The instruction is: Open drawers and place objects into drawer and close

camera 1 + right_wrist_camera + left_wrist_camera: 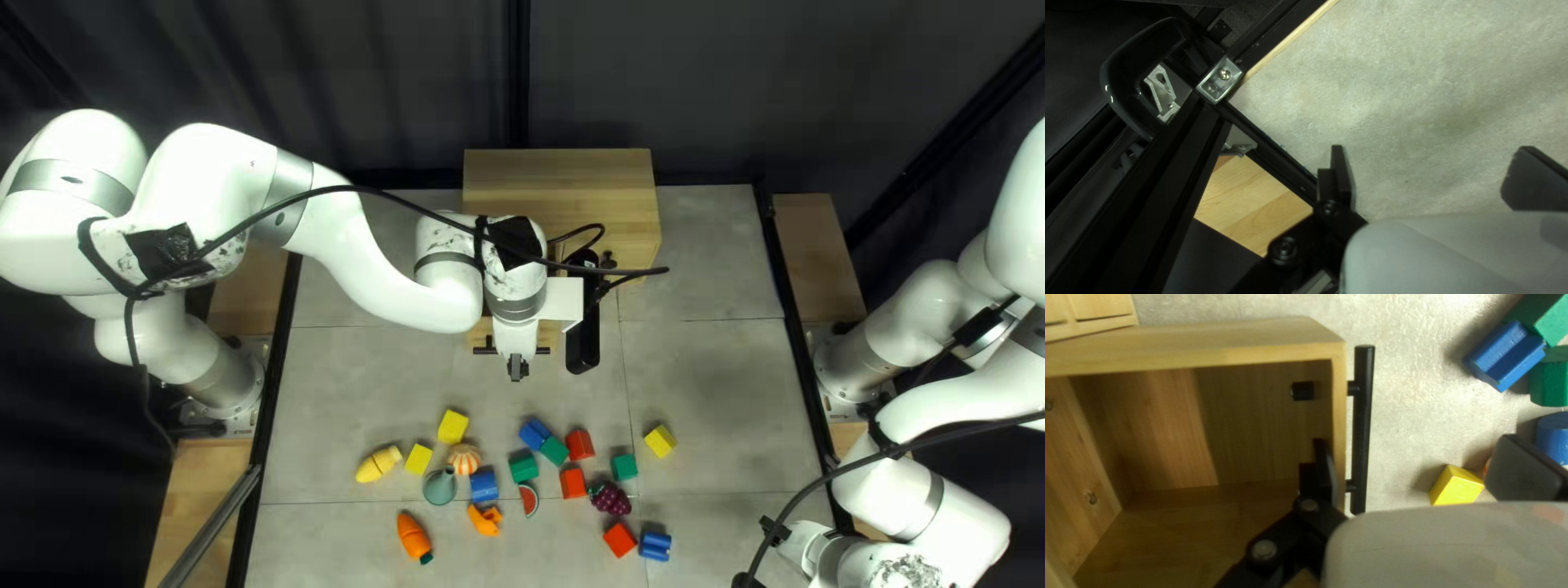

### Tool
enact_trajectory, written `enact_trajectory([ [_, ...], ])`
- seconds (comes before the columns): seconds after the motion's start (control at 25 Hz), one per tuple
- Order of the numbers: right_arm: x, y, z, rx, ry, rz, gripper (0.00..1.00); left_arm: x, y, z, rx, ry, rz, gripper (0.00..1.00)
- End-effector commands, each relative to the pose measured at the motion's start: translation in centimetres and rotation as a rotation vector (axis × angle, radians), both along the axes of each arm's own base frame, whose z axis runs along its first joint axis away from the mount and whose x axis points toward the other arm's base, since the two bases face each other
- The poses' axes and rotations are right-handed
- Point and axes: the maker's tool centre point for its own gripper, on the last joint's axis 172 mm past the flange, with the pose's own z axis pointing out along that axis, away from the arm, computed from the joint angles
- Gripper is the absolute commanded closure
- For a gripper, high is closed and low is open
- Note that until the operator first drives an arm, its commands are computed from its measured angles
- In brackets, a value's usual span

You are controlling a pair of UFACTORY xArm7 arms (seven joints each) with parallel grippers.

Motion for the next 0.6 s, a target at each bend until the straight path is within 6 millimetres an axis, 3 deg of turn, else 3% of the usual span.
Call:
enact_trajectory([
  [0.04, 0.0, 0.0, 0.0, 0.0, 0.0, 0.0, 0.0, 0.0, -0.4, 0.0, 0.003, 0.002, -0.002, 0.0],
  [0.28, 0.0, 0.0, 0.0, 0.0, 0.0, 0.0, 0.0, 0.1, -0.5, 0.3, 0.008, 0.004, 0.0, 0.0],
  [0.6, 0.0, 0.0, 0.0, 0.0, 0.0, 0.0, 0.0, -0.3, -0.6, 3.8, 0.056, 0.018, 0.018, 0.0],
])
